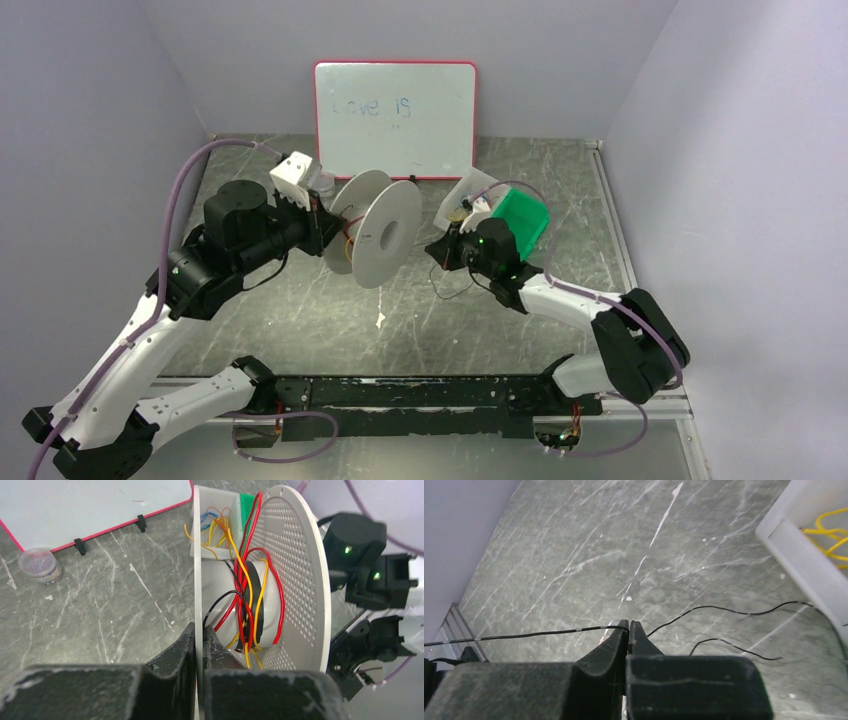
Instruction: Wrap the cables
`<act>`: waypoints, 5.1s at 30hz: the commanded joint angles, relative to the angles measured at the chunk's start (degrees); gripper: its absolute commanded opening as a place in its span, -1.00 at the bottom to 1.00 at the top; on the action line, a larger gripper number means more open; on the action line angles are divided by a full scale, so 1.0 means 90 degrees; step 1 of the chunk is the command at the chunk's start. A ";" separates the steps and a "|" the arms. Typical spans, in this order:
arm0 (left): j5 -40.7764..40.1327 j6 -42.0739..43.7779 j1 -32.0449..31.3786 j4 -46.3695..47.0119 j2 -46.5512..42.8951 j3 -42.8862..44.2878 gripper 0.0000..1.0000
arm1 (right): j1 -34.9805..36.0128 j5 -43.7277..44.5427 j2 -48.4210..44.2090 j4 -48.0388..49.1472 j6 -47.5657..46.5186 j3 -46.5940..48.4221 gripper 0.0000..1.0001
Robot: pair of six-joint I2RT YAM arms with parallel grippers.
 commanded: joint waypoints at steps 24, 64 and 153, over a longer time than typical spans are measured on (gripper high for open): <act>0.0157 0.2010 -0.0823 -0.0384 0.0799 -0.0160 -0.86 | -0.0493 0.0406 -0.1092 -0.5414 -0.2128 0.3631 -1.00; -0.2697 0.1853 -0.1442 0.0053 0.1713 0.0062 -0.86 | -0.0405 -0.4091 -0.0868 -0.4949 0.0103 0.4554 -0.94; -0.2503 -0.0311 -0.0628 0.0861 0.1249 0.0221 -0.86 | 0.2728 0.0323 -0.1889 0.2795 -0.2474 -0.2445 0.14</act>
